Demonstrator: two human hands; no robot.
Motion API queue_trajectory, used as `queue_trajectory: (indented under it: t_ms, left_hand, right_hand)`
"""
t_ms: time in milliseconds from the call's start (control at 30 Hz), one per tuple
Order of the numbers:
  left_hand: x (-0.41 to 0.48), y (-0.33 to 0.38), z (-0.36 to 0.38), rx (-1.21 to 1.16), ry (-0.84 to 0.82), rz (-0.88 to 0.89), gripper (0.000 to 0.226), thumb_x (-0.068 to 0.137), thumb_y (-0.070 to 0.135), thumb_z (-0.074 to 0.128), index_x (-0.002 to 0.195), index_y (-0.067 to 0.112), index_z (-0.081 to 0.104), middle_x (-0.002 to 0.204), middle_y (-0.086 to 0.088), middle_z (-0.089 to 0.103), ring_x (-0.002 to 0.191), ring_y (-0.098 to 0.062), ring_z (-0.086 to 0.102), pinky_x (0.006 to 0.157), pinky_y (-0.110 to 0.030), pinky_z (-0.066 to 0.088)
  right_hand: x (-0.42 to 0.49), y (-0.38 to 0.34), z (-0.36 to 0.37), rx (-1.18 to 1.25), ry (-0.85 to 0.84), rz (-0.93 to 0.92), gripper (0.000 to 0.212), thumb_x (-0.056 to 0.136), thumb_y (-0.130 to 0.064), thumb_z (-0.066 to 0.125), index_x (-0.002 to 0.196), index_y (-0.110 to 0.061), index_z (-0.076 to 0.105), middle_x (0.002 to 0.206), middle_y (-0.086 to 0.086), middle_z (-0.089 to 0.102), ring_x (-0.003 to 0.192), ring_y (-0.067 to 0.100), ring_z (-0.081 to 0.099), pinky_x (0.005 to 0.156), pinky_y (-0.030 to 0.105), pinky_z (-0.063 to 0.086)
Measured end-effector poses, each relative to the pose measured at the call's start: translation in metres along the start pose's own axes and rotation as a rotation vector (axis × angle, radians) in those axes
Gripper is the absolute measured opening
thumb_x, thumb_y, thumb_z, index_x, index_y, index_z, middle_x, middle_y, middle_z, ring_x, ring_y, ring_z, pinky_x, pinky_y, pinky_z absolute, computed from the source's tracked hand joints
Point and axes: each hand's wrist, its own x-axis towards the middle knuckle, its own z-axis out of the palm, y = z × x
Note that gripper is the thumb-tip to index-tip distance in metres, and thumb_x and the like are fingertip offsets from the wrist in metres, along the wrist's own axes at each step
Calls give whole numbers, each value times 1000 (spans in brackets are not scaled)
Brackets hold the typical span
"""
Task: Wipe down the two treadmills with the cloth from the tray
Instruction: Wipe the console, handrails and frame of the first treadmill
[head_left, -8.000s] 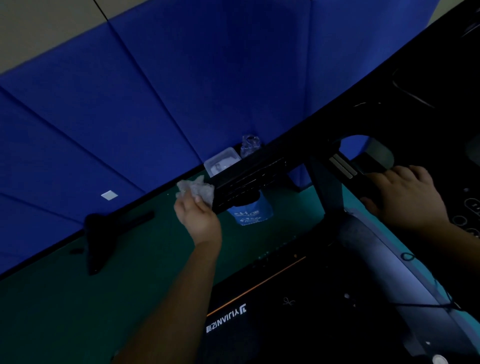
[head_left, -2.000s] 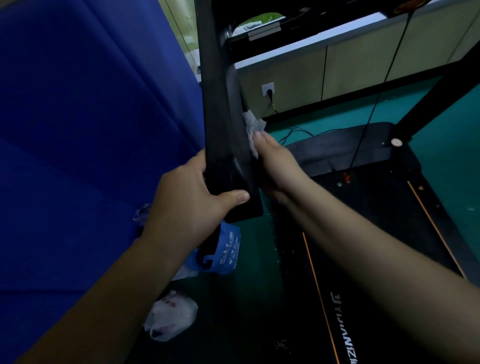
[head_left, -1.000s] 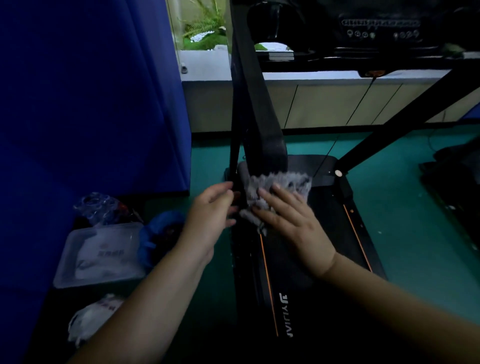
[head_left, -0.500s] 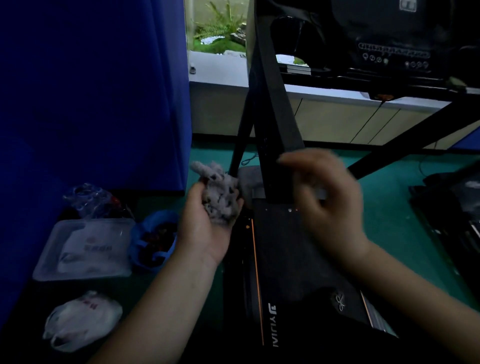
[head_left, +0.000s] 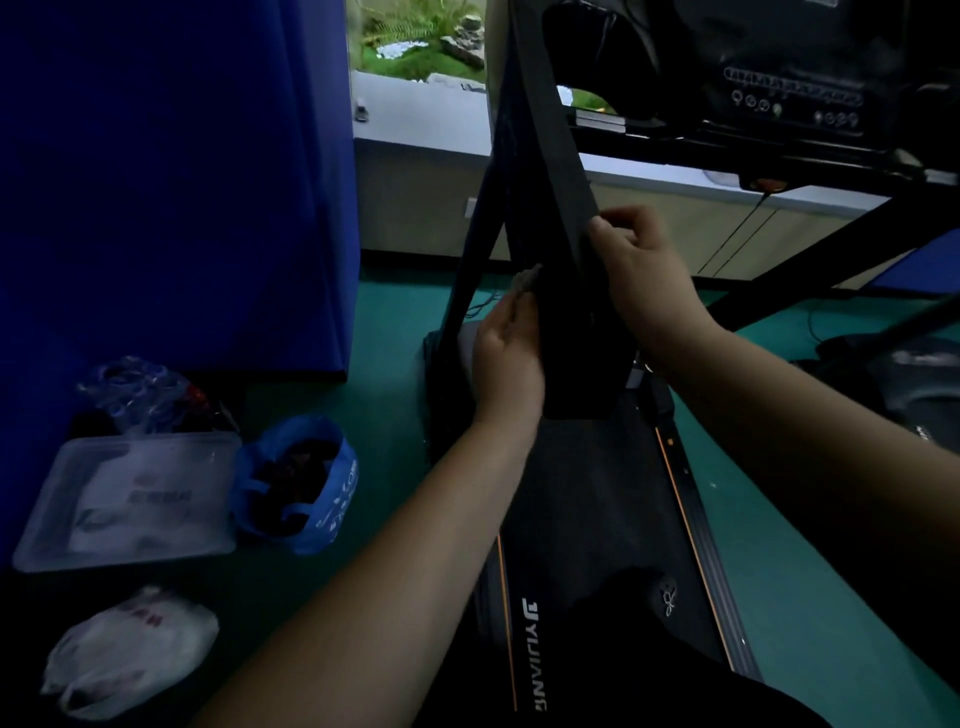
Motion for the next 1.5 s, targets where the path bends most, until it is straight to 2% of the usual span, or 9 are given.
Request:
queue_trajectory:
  t_ms: [100, 200, 333, 533, 767, 933, 1167, 1400, 1500]
  left_hand:
    - [10, -7, -20, 44, 123, -59, 33, 95, 37, 50, 126, 27, 59, 117, -8, 66, 109, -30, 62, 97, -48, 47]
    - [-4, 7, -17, 159, 106, 267, 56, 94, 42, 49, 146, 36, 29, 140, 4, 46, 122, -14, 51, 102, -41, 46]
    - [14, 17, 9, 294, -164, 550, 47, 98, 24, 44, 143, 11, 38, 151, -4, 35, 139, -12, 33, 113, -24, 29]
    - [61, 9, -11, 139, 11, 59, 38, 97, 32, 49, 133, 21, 53, 130, -2, 59, 121, -21, 55, 105, -37, 43]
    - [76, 27, 17, 257, -140, 500, 39, 97, 24, 50, 134, 14, 52, 148, -5, 39, 138, -13, 36, 112, -24, 30]
    - [106, 3, 2, 30, 5, -42, 23, 96, 36, 52, 91, 21, 68, 82, 2, 66, 70, -12, 62, 64, -30, 50]
    - [115, 54, 28, 233, -62, 565, 30, 98, 25, 48, 127, 22, 56, 123, 7, 57, 117, 5, 49, 96, -11, 39]
    - [156, 32, 19, 154, 44, 22, 35, 98, 31, 48, 121, 10, 64, 106, -6, 67, 89, -13, 58, 66, -19, 45]
    - [154, 38, 19, 147, 132, 144, 36, 99, 36, 45, 123, 14, 61, 108, 0, 62, 98, -14, 57, 79, -24, 44]
  right_hand:
    - [1, -5, -3, -11, -23, 40, 34, 97, -38, 50, 127, -20, 47, 110, 3, 61, 92, 18, 66, 73, 33, 58]
    - [8, -12, -4, -60, -16, 94, 35, 95, -38, 53, 123, -19, 48, 109, 4, 61, 90, 18, 66, 67, 29, 56]
    - [18, -17, 2, -99, 57, 115, 33, 94, -41, 54, 115, -16, 49, 102, 5, 62, 88, 18, 65, 68, 29, 53]
    - [12, -18, 4, -80, 27, 47, 40, 96, -37, 52, 134, -29, 41, 90, 1, 69, 72, 14, 71, 60, 28, 59]
    - [14, -16, 9, -144, 49, -31, 35, 96, -34, 52, 131, -34, 53, 91, 4, 70, 76, 24, 69, 64, 37, 57]
    - [14, -15, 7, -137, 44, -38, 34, 96, -35, 52, 131, -38, 52, 95, 4, 68, 80, 24, 67, 68, 39, 56]
    - [21, -3, 9, -131, 76, -40, 33, 93, -42, 54, 126, -46, 52, 112, 3, 61, 90, 13, 64, 74, 27, 52]
    - [20, -2, 8, -153, 56, -60, 35, 96, -41, 50, 131, -45, 49, 115, 0, 59, 91, 8, 63, 73, 23, 51]
    - [20, -1, 9, -134, 56, -63, 35, 96, -41, 50, 130, -45, 49, 116, 0, 59, 92, 11, 64, 76, 27, 53]
